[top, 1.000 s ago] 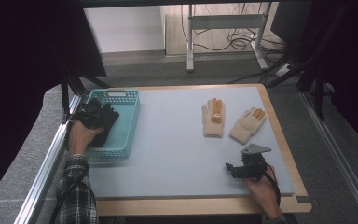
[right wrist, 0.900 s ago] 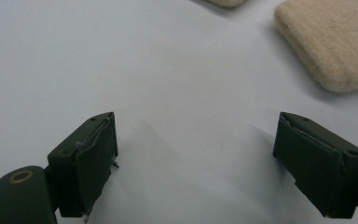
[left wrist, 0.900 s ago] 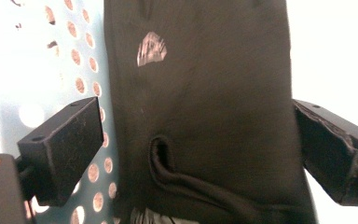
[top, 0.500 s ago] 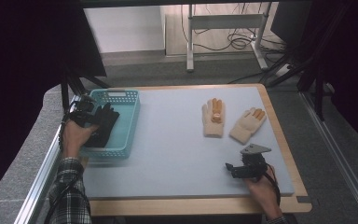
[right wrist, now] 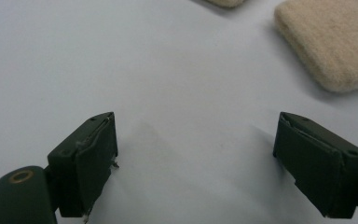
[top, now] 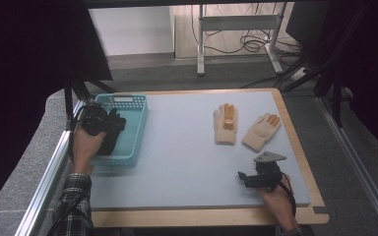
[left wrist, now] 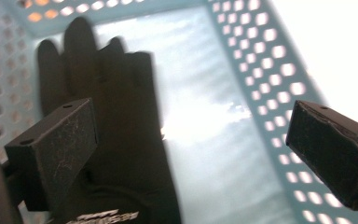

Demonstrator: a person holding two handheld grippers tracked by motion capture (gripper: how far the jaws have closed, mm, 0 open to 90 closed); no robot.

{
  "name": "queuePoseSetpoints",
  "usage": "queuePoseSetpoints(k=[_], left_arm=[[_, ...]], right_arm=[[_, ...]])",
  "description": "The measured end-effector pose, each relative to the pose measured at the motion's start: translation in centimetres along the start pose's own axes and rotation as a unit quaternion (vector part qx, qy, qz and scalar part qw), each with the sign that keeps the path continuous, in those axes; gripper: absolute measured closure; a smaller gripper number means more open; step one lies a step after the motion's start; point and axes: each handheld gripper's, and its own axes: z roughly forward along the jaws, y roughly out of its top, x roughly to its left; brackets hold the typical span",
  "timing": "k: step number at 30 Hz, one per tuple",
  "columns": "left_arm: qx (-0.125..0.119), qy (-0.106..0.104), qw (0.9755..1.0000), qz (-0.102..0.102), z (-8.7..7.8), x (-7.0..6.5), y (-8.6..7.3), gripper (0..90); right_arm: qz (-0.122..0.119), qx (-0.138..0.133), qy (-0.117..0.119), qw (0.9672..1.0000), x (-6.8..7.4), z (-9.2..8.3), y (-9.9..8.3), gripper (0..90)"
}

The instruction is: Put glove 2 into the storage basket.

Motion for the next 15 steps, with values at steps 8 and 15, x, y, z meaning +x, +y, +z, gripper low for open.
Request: queuePoseSetpoints(k=[8, 15], left_arm=[[-0.022, -0.016, 0.9988, 0.04, 0.0, -3.2, 0.1, 2.7], [-0.035, -0.036, 0.9965, 0.067, -0.4, -5.8, 0.5, 2.3]], right_arm=[[-0.001, 0.0, 0.0, 1.0, 0.0, 0.0, 0.0, 13.2], [-0.001, 0.001, 0.0, 1.0, 0.0, 0.0, 0.0, 13.2]])
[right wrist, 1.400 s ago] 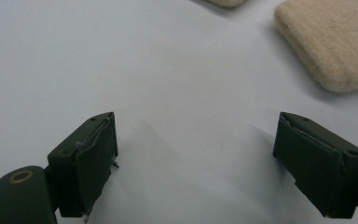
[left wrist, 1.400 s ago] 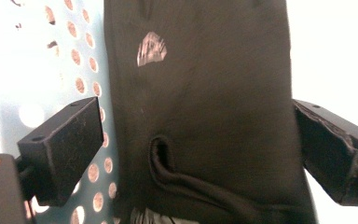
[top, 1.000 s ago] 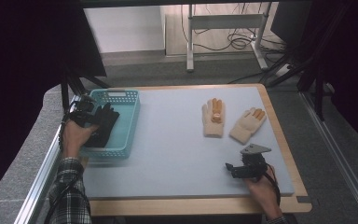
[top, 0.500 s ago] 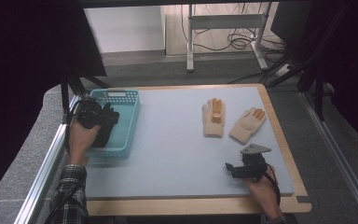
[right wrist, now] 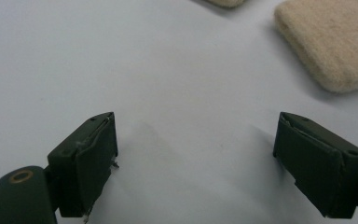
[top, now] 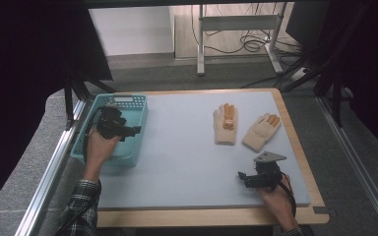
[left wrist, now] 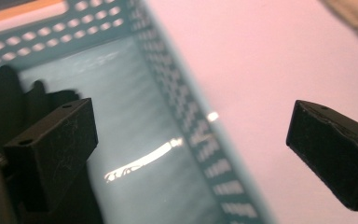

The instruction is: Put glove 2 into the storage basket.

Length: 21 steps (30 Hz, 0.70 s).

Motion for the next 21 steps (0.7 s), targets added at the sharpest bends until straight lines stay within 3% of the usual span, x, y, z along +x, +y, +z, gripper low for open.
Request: queuePoseSetpoints(k=[9, 21], left_arm=[[-0.025, -0.037, 0.9987, 0.025, -0.3, -3.7, 0.3, 2.2], [-0.051, -0.08, 0.9931, 0.069, -0.2, -8.6, -0.8, 3.4]], right_arm=[[0.0, 0.0, 0.0, 1.0, 0.0, 0.0, 0.0, 13.2], [0.0, 0.0, 0.0, 1.0, 0.0, 0.0, 0.0, 13.2]])
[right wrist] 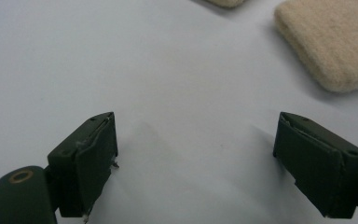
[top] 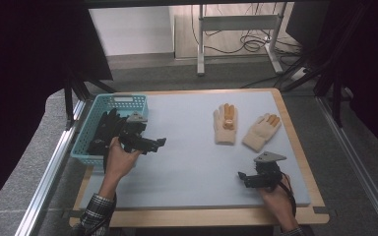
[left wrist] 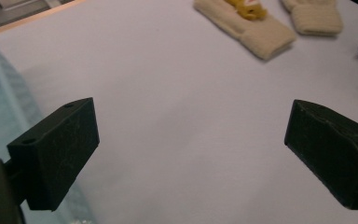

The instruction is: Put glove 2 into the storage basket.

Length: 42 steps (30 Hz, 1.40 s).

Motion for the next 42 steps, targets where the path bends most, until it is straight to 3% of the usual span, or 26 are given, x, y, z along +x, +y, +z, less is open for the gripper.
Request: queuePoseSetpoints(k=[4, 10, 19, 32, 36, 39, 42], left_arm=[[-0.005, -0.016, 0.9998, 0.013, 0.4, -1.6, -0.6, 3.1], [0.002, -0.017, 0.9994, 0.032, 1.5, -3.7, -2.2, 2.3], [0.005, -0.022, 0.9993, 0.029, 3.2, -5.5, -5.3, 2.1], [0.039, 0.023, 0.9989, 0.015, 5.1, -5.6, -9.8, 2.0], [0.053, 0.035, 0.9978, 0.018, 5.5, -5.5, -10.4, 2.0], [0.05, 0.029, 0.9983, 0.006, 5.6, -5.3, -10.5, 1.7], [0.052, 0.03, 0.9982, 0.007, 5.6, -5.3, -10.6, 1.7]], right_arm=[[-0.001, 0.0, 0.0, 1.0, 0.0, 0.0, 0.0, 13.2], [-0.001, 0.0, 0.0, 1.0, 0.0, 0.0, 0.0, 13.1], [-0.003, 0.001, 0.001, 1.0, 0.0, 0.0, 0.0, 11.9], [-0.001, 0.001, 0.004, 1.0, 0.0, 0.0, 0.0, 12.1], [0.0, 0.002, 0.004, 1.0, 0.0, 0.0, 0.0, 12.2], [0.0, 0.002, 0.004, 1.0, 0.0, 0.0, 0.0, 12.3], [0.0, 0.001, 0.003, 1.0, 0.0, 0.0, 0.0, 12.7]])
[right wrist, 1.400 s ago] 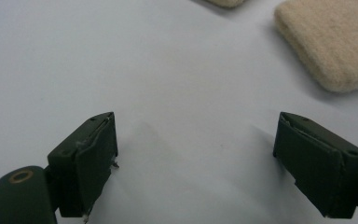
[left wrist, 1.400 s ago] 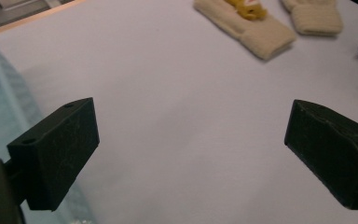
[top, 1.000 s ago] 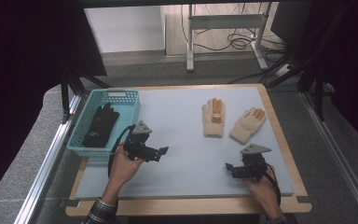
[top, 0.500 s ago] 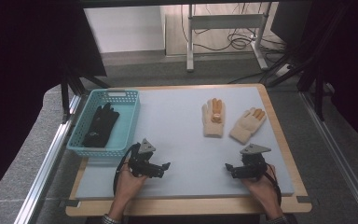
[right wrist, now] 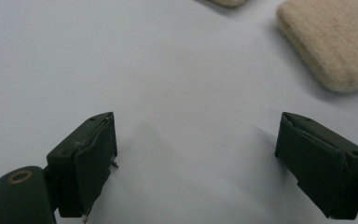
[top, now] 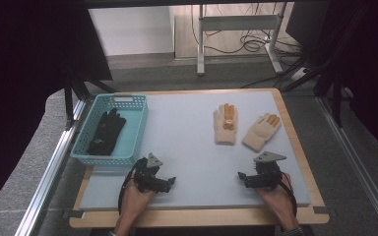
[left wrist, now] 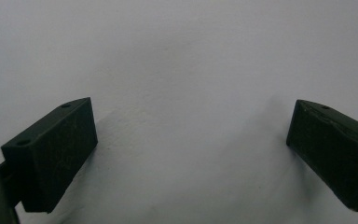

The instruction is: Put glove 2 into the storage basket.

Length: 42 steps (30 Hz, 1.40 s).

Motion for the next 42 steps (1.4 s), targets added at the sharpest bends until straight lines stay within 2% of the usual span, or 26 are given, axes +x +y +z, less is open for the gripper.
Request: queuePoseSetpoints(k=[7, 13, 23, 28, 32, 38, 42], left_arm=[[-0.001, -0.001, 1.0, -0.001, 0.0, 0.0, 0.0, 1.6], [-0.001, -0.001, 1.0, -0.001, 0.0, 0.0, 0.0, 1.6], [-0.001, 0.0, 1.0, -0.001, 0.0, 0.0, -0.1, 1.7], [-0.002, 0.0, 1.0, -0.001, 0.0, 0.0, -0.1, 1.7], [-0.002, 0.0, 1.0, -0.001, 0.0, 0.0, -0.1, 1.7], [-0.002, 0.0, 1.0, -0.001, 0.0, 0.0, -0.1, 1.7], [-0.002, 0.0, 1.0, -0.001, 0.0, 0.0, -0.1, 1.7]], right_arm=[[0.011, -0.006, 0.003, 0.9999, -0.3, -0.2, 0.0, 16.5], [0.018, -0.013, -0.007, 0.9997, -1.5, -0.8, 0.8, 20.1], [0.045, -0.025, -0.027, 0.9983, -6.3, -1.5, 3.7, 34.0], [0.046, -0.022, -0.054, 0.9973, -8.4, -0.9, 5.5, 39.1], [0.05, -0.019, -0.072, 0.996, -10.2, 0.3, 6.8, 36.9], [0.068, -0.008, -0.091, 0.9935, -12.5, 3.1, 7.4, 23.4], [0.077, 0.001, -0.091, 0.9929, -13.3, 4.8, 7.5, 18.7]])
